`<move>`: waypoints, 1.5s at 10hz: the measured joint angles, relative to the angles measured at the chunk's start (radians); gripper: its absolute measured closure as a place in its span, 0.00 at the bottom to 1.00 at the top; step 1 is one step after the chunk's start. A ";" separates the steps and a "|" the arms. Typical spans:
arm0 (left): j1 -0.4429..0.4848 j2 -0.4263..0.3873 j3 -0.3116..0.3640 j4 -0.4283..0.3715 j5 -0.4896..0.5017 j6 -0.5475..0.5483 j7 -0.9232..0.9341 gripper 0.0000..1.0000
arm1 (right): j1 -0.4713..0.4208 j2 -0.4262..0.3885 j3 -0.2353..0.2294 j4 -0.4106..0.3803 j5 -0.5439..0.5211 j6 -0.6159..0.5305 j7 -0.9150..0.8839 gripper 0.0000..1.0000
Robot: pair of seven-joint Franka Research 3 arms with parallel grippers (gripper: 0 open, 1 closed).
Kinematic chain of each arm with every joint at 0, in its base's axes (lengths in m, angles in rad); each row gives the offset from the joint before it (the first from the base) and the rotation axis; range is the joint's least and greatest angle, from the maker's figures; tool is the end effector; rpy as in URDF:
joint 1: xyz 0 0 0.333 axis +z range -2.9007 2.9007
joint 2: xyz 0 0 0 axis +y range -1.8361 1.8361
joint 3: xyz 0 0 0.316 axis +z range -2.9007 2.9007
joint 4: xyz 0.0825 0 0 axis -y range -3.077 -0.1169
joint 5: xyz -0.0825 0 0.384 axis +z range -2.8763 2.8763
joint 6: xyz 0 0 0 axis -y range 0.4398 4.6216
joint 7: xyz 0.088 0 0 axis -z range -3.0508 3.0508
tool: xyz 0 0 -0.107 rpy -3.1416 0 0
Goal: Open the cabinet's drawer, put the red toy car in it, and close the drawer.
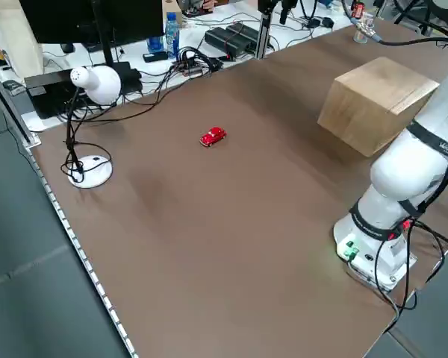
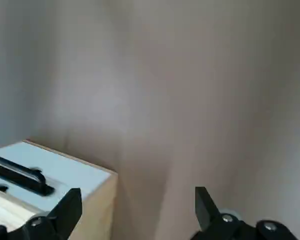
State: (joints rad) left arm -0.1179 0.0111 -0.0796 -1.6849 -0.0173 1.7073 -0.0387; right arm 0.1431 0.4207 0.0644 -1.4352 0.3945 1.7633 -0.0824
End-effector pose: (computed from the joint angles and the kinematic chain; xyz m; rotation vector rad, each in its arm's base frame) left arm 0.5552 -0.1125 0.5760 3.1128 -0.2441 0.0143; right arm 0.6557 0.1656 0.4521 -2.7213 -0.2605 0.1612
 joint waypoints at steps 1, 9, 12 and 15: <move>0.000 0.001 -0.014 -0.004 0.000 -0.001 0.000 0.45 | 0.008 0.046 0.000 0.003 0.148 0.009 -0.022 0.00; -0.007 0.107 -0.343 -0.020 0.000 0.067 -0.093 0.99 | 0.014 0.319 0.003 0.086 0.778 -0.231 -0.474 0.00; -0.013 0.186 -0.450 -0.020 0.001 0.087 -0.351 0.99 | 0.060 0.410 0.005 0.172 0.800 -0.278 -0.537 0.00; -0.014 0.269 -0.480 -0.020 0.001 0.113 -0.536 0.99 | 0.098 0.466 0.005 0.196 0.800 -0.277 -0.631 0.00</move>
State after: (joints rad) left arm -0.1319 0.2804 -0.5591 -1.7051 -0.0163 1.8207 -0.5748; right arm 0.2408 0.8868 0.0697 -1.2397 1.1945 1.4860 -0.7131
